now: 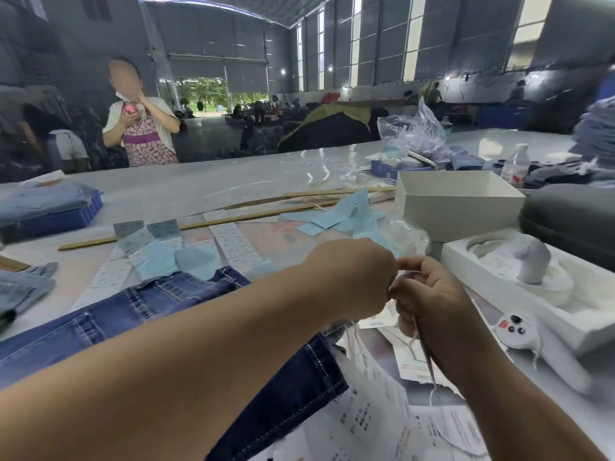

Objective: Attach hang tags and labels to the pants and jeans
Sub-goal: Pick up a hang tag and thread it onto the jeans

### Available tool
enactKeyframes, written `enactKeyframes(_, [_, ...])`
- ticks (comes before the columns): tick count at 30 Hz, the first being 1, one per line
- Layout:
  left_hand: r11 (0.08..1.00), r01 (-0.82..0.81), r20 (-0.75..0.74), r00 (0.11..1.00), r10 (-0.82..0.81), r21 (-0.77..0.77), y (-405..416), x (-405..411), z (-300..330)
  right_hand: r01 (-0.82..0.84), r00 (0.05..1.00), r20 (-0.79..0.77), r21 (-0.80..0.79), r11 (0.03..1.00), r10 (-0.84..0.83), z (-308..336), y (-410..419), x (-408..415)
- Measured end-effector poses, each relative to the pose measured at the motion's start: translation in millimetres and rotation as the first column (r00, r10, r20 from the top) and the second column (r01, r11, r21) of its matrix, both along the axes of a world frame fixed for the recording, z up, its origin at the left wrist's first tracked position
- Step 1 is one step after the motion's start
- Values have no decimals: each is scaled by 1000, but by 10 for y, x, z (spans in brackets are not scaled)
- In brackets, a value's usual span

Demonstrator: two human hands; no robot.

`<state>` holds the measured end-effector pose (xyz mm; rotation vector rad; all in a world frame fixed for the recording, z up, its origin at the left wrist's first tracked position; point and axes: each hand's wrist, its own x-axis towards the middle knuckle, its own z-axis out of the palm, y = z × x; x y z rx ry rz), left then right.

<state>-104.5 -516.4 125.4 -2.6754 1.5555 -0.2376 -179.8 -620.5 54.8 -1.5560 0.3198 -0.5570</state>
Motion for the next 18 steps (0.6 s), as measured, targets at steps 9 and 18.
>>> enactKeyframes(9, [971, -141, 37, 988, 151, -193, -470, 415, -38, 74, 970, -217, -151, 986, -106, -341, -513, 59])
enactKeyframes(18, [944, -297, -136, 951, 279, -141, -794, 604, -398, 115, 863, -385, -478, 871, -326, -704, -880, 172])
